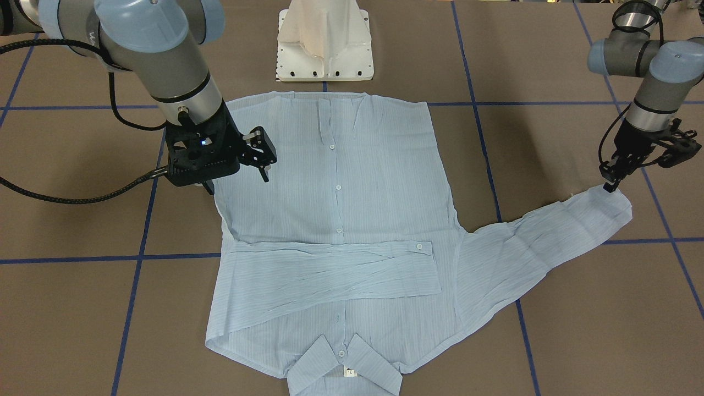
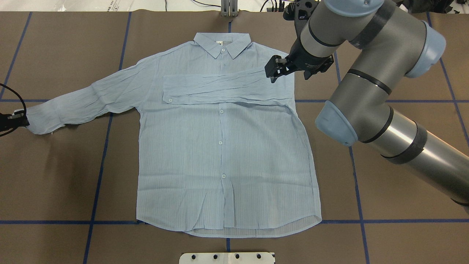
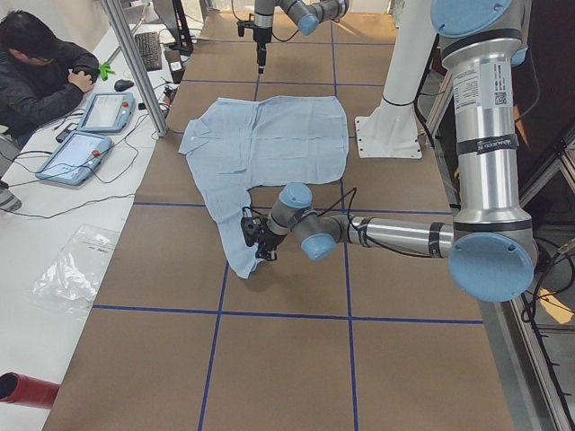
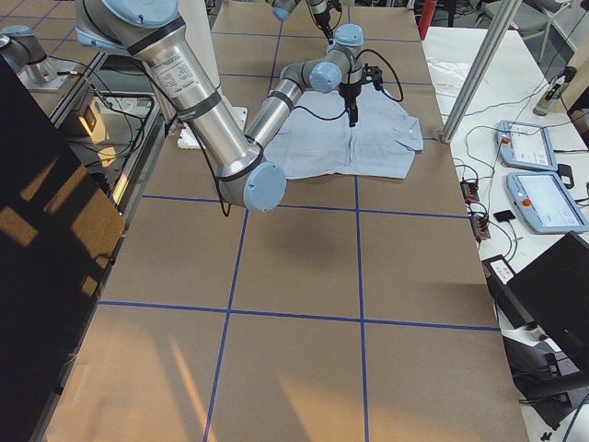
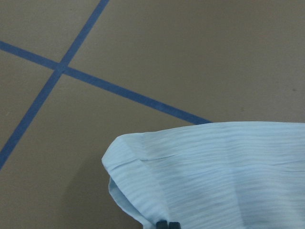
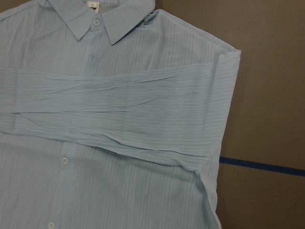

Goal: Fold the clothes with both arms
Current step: 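Reach the left gripper across to the sleeve nearest the right arm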

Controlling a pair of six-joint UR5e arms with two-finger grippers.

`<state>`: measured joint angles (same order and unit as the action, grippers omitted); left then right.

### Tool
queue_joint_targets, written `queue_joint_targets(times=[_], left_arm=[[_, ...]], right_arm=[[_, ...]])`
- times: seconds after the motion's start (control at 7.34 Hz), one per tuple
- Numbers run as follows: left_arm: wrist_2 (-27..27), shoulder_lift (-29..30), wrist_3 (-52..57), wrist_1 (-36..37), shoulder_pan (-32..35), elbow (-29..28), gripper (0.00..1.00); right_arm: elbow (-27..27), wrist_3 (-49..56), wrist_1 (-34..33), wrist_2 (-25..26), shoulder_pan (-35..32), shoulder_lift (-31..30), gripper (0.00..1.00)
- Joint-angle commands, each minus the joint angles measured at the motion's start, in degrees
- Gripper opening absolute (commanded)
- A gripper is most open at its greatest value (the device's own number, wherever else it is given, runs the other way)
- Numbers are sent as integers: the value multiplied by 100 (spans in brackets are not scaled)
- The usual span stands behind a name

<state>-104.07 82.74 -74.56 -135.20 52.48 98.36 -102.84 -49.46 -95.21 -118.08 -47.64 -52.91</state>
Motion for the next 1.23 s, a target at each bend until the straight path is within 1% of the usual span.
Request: queue_joint_targets(times=[0.0,0.27,0.41,0.54,0.68,0.82,0.95,1.09], left_arm=[[1,1167,3,1348,209,359,0],[10,2766,-76,2947,202,369,0],[1,3496,-94,3442,176,238,0],[-8,4400,-521,3656,114,-198,0],[-34,5174,-1125,3623,-34,-829,0],[-8,5896,-1645,3371,-471,-1610,0],[1,6251,-2085,2829,-701,-2270,0],[53,6228,-2202,2388,-1008,-2460,0]], right_arm=[[-200,365,-59,-84,-262,-498,100],[-341,883,-111,-101,-526,-1034,100],[-394,1338,-381,-162,-693,-1150,100],[-412,1682,-584,-189,-851,-1229,100],[-412,1920,-595,-285,-975,-1352,100],[-394,2019,-595,-408,-1080,-1388,100],[-394,2020,-578,-496,-1125,-1414,100],[-368,2020,-577,-488,-1116,-1415,100]])
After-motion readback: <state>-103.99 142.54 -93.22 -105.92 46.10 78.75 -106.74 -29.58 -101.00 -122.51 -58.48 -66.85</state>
